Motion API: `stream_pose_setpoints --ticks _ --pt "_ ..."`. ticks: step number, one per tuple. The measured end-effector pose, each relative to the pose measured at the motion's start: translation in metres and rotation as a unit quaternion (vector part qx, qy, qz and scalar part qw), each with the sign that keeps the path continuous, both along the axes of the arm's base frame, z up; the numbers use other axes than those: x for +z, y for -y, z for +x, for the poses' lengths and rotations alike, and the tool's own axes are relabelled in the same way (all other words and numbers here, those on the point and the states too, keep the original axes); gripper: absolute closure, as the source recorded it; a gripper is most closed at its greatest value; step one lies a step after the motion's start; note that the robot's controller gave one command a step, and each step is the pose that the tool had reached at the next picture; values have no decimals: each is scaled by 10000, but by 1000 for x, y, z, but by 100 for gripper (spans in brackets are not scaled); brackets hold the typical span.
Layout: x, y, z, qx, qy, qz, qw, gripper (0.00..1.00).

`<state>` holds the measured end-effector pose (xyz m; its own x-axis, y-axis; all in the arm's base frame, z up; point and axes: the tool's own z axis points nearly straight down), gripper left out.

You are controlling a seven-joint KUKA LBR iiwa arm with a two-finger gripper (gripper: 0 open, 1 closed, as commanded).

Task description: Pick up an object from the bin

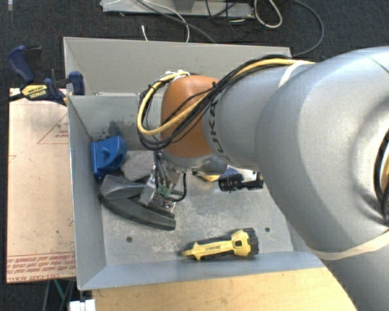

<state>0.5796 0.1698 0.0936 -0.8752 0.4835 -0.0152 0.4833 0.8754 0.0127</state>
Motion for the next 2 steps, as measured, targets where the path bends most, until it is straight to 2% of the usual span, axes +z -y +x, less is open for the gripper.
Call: stream_pose_setpoints --ticks 2 --pt "20 1 -2 7 -40 -9 10000 100"
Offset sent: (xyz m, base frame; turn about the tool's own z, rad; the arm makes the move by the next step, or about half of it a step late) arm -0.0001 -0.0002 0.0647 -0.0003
